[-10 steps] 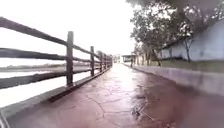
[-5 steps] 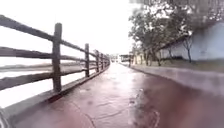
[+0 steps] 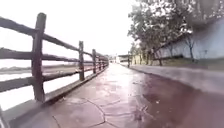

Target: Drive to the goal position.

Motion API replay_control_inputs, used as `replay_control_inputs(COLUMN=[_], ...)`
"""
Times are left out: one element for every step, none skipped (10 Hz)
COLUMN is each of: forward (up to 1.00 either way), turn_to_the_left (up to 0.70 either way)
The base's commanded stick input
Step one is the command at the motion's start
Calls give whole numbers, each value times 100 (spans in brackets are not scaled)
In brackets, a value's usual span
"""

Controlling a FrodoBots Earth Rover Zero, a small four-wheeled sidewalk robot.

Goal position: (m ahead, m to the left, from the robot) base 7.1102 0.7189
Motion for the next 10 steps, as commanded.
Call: replay_control_inputs(forward=[100,100,100,100,100,100,100,100,100,100], turn_to_the_left=[0,0,0,0,0,-6,-16,-27,-4,0])
